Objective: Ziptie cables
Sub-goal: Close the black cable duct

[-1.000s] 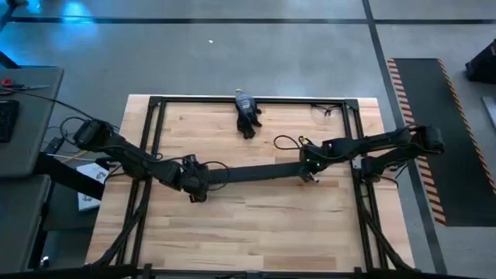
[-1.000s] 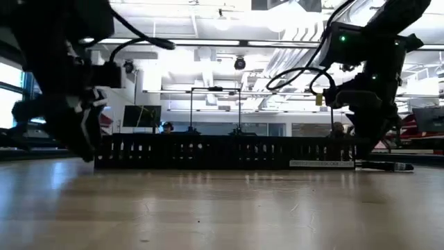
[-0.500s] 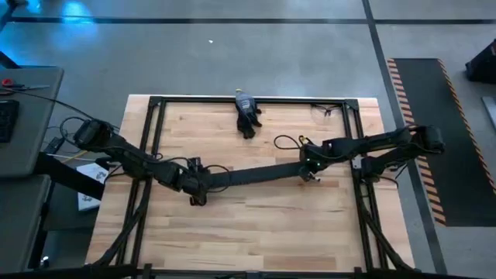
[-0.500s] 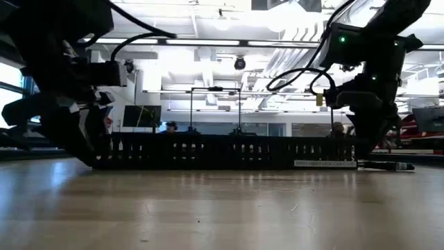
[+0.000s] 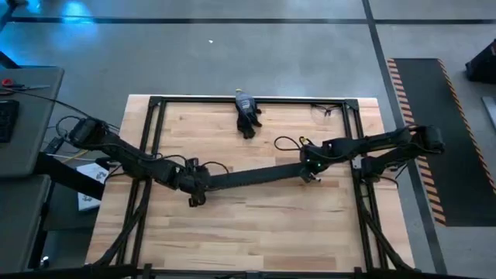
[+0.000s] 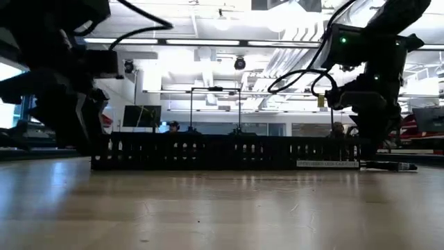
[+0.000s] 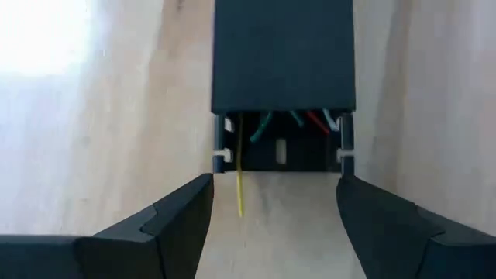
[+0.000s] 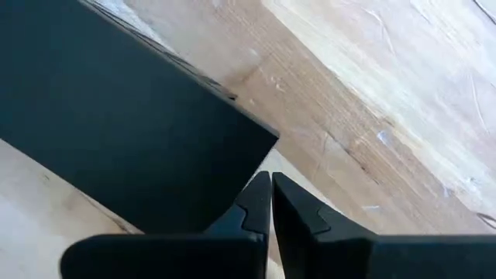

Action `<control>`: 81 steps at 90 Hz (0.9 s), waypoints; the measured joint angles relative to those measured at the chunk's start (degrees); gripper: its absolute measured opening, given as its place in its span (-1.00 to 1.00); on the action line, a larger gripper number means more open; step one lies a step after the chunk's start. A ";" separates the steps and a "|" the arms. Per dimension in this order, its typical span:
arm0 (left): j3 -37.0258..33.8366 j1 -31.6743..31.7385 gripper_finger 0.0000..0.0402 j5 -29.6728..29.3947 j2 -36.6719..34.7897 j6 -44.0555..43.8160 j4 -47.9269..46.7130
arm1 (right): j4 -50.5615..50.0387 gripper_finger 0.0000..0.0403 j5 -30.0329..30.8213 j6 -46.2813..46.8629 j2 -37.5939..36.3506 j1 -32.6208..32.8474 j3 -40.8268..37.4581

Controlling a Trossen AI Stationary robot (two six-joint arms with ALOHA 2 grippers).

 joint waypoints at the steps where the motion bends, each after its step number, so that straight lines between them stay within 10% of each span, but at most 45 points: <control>1: 0.00 0.00 0.26 -0.29 0.00 0.03 0.11 | 0.06 -1.00 0.03 -0.01 0.00 0.00 0.00; 81: -0.66 1.78 -0.04 -3.00 -0.04 0.89 4.47 | 0.24 -1.00 1.27 -3.89 -0.44 -2.45 0.02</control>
